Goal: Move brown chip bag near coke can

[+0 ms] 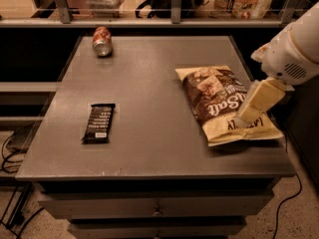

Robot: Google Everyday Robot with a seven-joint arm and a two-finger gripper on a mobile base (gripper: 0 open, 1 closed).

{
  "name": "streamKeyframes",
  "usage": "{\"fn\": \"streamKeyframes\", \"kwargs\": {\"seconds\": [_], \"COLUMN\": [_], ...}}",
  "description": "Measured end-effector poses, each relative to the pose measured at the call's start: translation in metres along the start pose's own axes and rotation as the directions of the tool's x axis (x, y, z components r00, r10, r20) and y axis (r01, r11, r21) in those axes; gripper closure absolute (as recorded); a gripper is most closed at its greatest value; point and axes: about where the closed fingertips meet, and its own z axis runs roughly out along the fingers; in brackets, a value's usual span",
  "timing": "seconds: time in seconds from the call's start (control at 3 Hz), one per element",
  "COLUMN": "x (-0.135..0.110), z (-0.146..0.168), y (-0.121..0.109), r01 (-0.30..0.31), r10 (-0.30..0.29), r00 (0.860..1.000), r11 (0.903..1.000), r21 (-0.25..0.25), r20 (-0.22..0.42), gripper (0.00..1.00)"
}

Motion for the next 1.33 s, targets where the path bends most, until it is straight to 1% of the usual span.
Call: {"fn": "streamKeyframes", "kwargs": {"seconds": [0.33,0.67,1.0,1.33], "x": [0.001,0.009,0.017,0.019], "z": [0.027,0.048,0.066,0.077], "y": [-0.003,-0.007,-0.009,-0.005], "r01": [-0.013,-0.038,-0.064,-0.07], "r10": [0.012,0.037,0.061,0.064], "r00": [0.999,0.997,0.994,0.993], "r11": [0.9998,0.9991,0.9974,0.9957], "r21": [-0.015,-0.017,-0.033,-0.061], "r20": [-0.037,-0.066,-0.092,-0.097], "gripper": [0.0,0.0,0.0,0.17]}}
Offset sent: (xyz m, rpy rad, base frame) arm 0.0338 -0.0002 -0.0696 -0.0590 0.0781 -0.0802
